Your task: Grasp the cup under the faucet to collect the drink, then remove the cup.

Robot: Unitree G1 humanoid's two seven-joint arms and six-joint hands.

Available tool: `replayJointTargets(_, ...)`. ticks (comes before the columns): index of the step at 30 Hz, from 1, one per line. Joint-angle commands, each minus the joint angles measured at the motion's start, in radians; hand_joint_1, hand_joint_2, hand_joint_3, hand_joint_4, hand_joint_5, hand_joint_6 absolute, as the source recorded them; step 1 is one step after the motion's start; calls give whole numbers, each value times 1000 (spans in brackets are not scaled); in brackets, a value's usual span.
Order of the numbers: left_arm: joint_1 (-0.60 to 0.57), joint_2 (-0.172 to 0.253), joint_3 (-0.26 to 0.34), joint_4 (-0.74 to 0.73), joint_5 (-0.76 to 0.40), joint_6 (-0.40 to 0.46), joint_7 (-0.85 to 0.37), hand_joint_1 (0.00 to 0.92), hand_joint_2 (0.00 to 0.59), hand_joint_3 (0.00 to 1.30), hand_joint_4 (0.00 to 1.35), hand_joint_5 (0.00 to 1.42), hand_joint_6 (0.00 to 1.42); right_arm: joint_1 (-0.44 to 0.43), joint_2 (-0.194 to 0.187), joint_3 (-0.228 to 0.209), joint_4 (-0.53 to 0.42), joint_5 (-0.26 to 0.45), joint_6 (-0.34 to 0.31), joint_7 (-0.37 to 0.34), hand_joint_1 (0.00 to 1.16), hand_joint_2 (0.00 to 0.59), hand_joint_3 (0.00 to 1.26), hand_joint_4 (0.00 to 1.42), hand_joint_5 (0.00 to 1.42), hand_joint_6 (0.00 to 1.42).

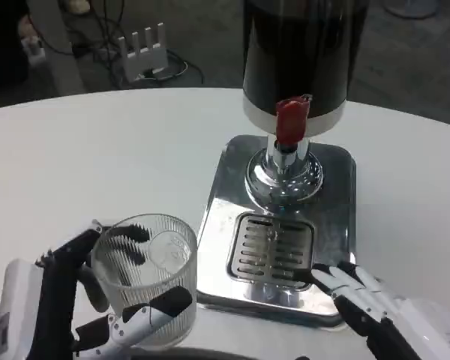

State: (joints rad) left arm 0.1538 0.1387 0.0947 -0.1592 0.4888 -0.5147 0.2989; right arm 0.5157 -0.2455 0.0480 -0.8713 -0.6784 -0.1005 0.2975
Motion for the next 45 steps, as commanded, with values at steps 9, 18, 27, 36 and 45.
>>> replayJointTargets(9, -254, 98, -9, 247, 22, -65, 48, 593, 35, 790, 820, 944, 1168, -12, -1, -35, -2, 27, 43, 1, 439, 420, 145, 73, 0, 0)
replayJointTargets(18, -413, 95, -61, 443, 133, -31, 202, 596, 34, 790, 814, 944, 1168, -6, -1, -39, -5, 24, 45, -5, 439, 420, 145, 73, 0, 0)
replayJointTargets(27, -628, 117, -164, 754, 184, -15, 323, 596, 33, 801, 813, 944, 1169, -34, -4, -38, 9, 18, 61, 2, 439, 420, 145, 73, 0, 0)
replayJointTargets(36, -811, 148, -269, 976, 202, -46, 379, 576, 19, 806, 813, 955, 1184, -17, -8, -62, 2, 29, 64, -3, 439, 420, 145, 73, 0, 0)
replayJointTargets(45, -946, 98, -371, 1148, 204, -17, 414, 558, 24, 806, 813, 955, 1184, 15, -7, -91, 5, 48, 51, -14, 439, 420, 145, 73, 0, 0)
